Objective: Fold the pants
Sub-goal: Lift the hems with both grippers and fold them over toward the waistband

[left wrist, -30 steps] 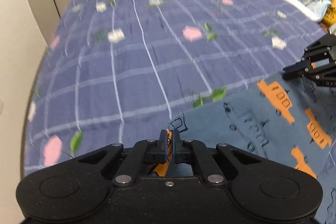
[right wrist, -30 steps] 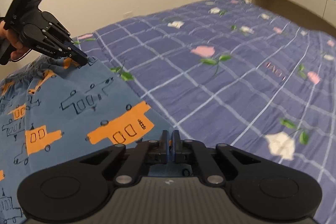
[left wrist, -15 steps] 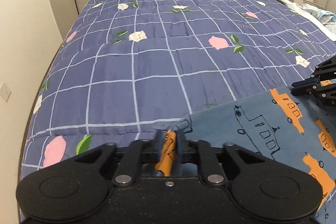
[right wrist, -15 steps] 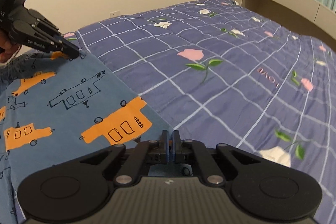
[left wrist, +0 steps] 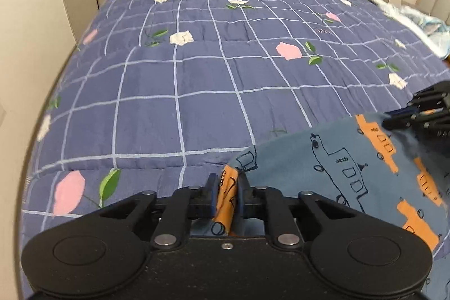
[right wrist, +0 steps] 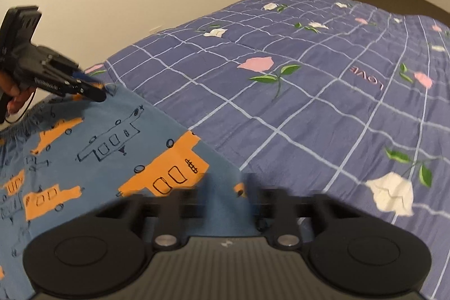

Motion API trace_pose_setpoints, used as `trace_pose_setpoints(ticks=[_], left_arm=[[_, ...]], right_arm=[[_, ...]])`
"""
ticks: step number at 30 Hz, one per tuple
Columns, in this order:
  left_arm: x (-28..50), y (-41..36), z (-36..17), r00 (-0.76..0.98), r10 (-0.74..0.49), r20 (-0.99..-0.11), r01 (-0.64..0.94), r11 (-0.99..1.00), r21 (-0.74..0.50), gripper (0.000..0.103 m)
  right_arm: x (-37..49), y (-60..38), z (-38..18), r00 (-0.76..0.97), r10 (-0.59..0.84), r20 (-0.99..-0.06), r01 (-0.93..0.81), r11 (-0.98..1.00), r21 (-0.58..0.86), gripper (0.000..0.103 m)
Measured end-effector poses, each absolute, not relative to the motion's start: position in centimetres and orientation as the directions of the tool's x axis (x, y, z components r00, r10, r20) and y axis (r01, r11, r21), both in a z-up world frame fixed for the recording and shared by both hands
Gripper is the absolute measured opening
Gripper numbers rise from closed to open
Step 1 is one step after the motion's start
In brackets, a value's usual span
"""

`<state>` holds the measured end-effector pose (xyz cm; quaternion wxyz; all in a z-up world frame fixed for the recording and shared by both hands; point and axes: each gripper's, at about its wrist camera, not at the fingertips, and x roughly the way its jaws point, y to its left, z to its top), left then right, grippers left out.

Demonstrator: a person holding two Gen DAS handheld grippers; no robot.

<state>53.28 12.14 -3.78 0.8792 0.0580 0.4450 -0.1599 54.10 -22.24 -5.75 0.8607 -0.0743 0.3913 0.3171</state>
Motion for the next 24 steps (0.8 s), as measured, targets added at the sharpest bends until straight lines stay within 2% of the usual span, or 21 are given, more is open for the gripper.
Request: trace_pose_setpoints(ticks=[3, 9, 15, 24], left_arm=[[51.8, 11.6, -2.3, 0.585, -0.237, -0.776, 0.353, 0.935, -0.020, 0.005], [47.4, 12.0, 1.9, 0.658, -0.257, -0.708, 0.373, 0.928, 0.010, 0.004], [39.9, 12.8, 6.1, 0.723, -0.309, -0.618, 0.443, 0.894, 0.072, 0.004], [28.5, 13.9, 6.6, 0.742, -0.338, -0.579, 0.506, 0.848, 0.155, 0.004]], right_arm=[[52.6, -22.2, -4.4, 0.543, 0.471, -0.695, -0.595, 0.800, 0.078, 0.004], [46.8, -22.4, -0.3, 0.640, 0.463, -0.613, -0.596, 0.803, -0.016, 0.004], [38.4, -21.9, 3.2, 0.693, 0.458, -0.557, -0.620, 0.773, -0.135, 0.004], [26.6, -19.3, 3.5, 0.706, 0.459, -0.539, -0.653, 0.716, -0.246, 0.003]])
